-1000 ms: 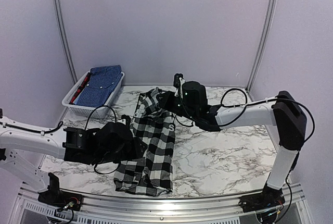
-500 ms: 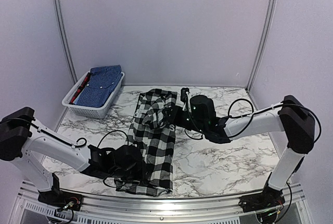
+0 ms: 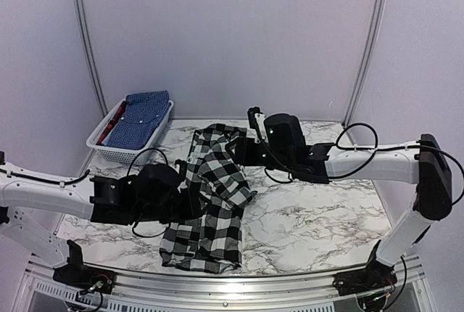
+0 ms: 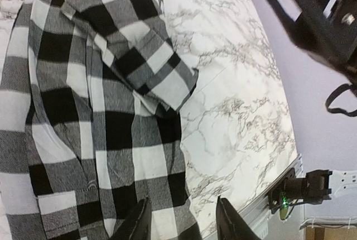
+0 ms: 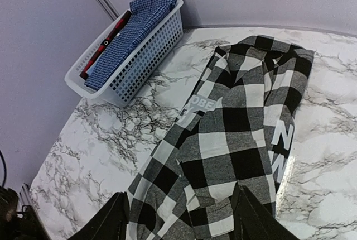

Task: Fold and stack the long sleeve shirts
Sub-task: Fold the 1/3-folded shirt at the center of the board.

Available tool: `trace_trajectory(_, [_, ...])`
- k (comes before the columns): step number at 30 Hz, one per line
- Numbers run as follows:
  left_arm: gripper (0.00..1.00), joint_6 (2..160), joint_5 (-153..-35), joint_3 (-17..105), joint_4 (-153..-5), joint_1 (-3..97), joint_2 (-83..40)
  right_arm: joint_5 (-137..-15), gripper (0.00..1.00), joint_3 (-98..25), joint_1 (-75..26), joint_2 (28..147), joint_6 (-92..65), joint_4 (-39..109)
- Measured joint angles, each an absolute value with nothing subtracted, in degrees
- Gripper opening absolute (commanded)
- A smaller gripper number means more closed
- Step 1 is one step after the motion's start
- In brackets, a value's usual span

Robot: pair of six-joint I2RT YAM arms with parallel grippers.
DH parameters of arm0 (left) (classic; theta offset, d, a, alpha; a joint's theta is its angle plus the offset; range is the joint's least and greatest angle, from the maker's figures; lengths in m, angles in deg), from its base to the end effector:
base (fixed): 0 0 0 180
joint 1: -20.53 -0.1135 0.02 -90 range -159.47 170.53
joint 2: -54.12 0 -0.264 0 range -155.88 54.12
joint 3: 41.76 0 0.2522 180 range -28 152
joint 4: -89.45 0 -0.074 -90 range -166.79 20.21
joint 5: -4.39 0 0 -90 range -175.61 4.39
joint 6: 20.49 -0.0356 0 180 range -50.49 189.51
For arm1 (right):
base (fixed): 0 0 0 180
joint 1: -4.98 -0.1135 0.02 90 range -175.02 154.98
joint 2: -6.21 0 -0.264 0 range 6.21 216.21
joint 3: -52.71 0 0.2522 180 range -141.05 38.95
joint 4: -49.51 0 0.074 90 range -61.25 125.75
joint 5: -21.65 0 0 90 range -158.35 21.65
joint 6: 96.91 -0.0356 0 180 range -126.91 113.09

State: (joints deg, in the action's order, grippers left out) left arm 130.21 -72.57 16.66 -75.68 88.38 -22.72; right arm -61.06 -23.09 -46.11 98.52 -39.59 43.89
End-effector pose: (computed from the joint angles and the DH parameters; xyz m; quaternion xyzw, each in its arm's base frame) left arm 0.1168 -0.2656 0.2312 0.0007 0.8760 -0.3817 0.2948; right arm 0.2382 0.2880 0.2644 -0.0974 0.8230 0.3327 0.4500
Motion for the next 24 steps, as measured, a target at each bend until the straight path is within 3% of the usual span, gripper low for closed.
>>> trace_trajectory(6, [0.47,122.3,-74.2,24.2,-72.9,80.7,-26.2,-61.6,0.58,-25.4,-42.0,101.1,-35.3,37.4])
trace_trajectory(12, [0.48,109.8,-80.1,36.4,-69.7,74.4,-41.5,-62.0,0.59,-17.9,-36.7,98.6,-35.1,35.5])
trace_trajectory(17, [0.57,101.5,-86.4,44.2,-68.1,68.9,-52.2,-62.9,0.59,-13.6,-35.7,95.0,-34.2,35.3])
trace_trajectory(24, [0.58,94.2,-94.5,54.0,-65.0,64.3,-63.0,-64.9,0.59,-10.0,-34.0,93.1,-33.4,37.1])
